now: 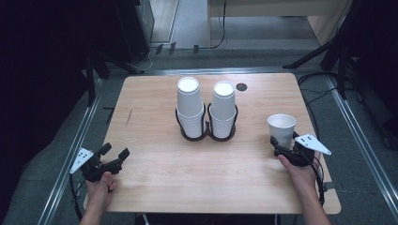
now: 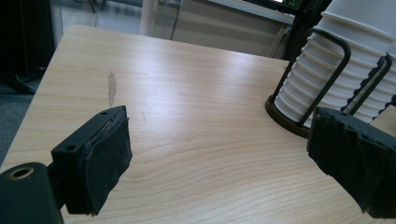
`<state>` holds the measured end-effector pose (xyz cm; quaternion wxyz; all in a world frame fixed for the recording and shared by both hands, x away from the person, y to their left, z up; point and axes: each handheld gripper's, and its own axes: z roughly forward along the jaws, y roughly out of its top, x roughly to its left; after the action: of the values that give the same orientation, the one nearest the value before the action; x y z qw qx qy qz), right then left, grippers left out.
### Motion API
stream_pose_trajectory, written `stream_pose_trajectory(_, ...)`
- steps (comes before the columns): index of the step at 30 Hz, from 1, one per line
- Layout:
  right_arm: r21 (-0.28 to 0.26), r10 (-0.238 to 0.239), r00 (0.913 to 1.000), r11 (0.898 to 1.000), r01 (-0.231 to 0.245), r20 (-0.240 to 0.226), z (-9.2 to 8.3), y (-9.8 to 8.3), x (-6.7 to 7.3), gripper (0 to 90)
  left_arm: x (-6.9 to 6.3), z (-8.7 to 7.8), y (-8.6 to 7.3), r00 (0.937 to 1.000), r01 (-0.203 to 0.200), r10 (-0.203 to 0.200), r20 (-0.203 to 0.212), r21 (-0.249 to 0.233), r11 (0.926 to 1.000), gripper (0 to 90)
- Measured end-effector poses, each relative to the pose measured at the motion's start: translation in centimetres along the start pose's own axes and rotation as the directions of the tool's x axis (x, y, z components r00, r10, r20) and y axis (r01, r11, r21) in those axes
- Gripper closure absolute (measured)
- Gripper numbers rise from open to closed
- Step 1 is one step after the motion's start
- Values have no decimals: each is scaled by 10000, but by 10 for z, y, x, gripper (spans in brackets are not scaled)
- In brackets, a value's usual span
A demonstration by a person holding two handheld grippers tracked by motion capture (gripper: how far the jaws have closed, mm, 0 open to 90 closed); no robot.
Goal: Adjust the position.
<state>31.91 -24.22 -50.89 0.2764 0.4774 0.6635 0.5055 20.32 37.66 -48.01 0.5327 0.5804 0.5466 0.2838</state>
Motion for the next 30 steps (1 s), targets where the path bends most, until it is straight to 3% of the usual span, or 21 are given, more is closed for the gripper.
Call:
stream_pose_trajectory(7,221,-127,9995,9997,120,286,3,-1,2,191,0,0,0,10000,3,-3,-33,7,10000,63)
stream_pose_trajectory(18,304,-117,9992,9995,106,374,2,-1,2,191,0,1,-1,10000,23,-23,-42,37,10000,63)
stream_pose_trajectory(23,621,-502,9976,9970,472,474,2,-1,4,197,0,2,-1,10000,19,-19,-32,40,10000,63)
stream_pose_trajectory(30,771,-580,9973,9955,543,454,-2,-4,3,204,0,2,0,10000,-39,39,-14,43,10000,64)
